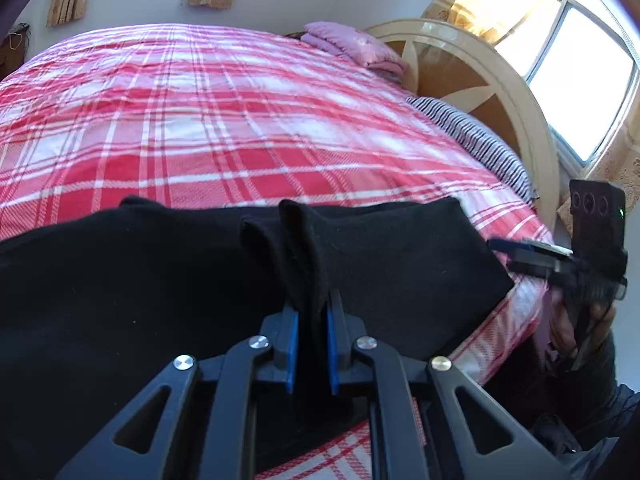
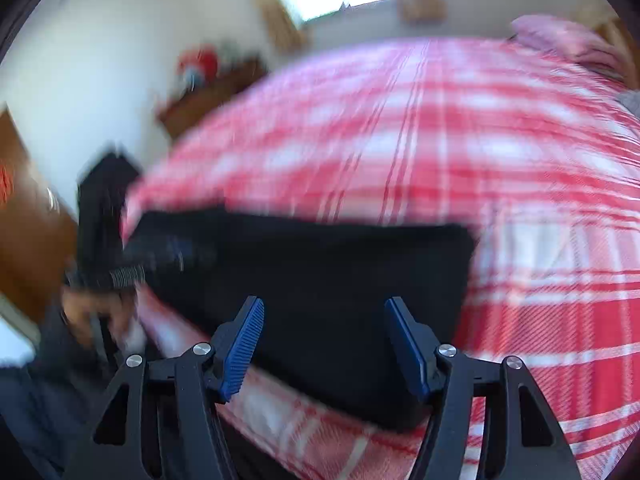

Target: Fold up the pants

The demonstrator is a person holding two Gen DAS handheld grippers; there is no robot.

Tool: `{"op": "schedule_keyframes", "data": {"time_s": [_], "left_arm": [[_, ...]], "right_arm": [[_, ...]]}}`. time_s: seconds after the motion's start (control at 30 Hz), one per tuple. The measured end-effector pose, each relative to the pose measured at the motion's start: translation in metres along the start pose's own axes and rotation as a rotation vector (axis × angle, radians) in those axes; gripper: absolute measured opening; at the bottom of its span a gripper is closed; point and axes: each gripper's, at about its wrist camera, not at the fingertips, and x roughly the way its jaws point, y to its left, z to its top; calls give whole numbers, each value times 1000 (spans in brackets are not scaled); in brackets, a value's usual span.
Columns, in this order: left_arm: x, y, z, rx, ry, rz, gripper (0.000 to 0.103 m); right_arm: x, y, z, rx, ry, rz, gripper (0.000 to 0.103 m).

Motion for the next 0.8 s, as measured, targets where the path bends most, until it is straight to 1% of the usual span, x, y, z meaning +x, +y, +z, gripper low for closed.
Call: {"op": "schedule_keyframes", "data": {"time_s": [0.03, 0.07, 0.17, 0.27, 0.37, 0.43, 0.47, 0.5, 0.63, 0.7, 0.8], "left_arm": [[6, 3, -2, -7, 14, 3, 13], [10, 6, -5, -18, 22, -4, 14], [8, 10, -8, -29, 6, -23, 19], [6, 12, -9, -38, -6, -33, 20], [5, 7, -11, -16, -18, -18, 21], [5, 3, -12, 7, -20, 1, 24], [5, 2, -12, 15, -21, 8, 25], [5, 1, -12, 22, -22, 14, 27], [6, -1, -14, 45, -26, 27, 30], [6, -2, -14, 60, -29, 37, 31], [7, -5, -15, 72, -32, 39, 37]], "right_arm": [[13, 2, -4, -14, 53, -58, 65], [21, 2, -7, -27, 77, -80, 65], [20, 11, -10, -95, 62, -105, 65], [11, 10, -3, -78, 25, -102, 65], [1, 4, 10, -56, -48, -145, 65], [3, 1, 22, -61, -70, -198, 65], [8, -2, 27, -69, -74, -238, 65], [16, -5, 31, -77, -64, -275, 65], [49, -17, 30, -76, 17, -321, 65], [50, -14, 25, -111, -2, -342, 66], [49, -11, 26, -123, -4, -357, 66]]}}
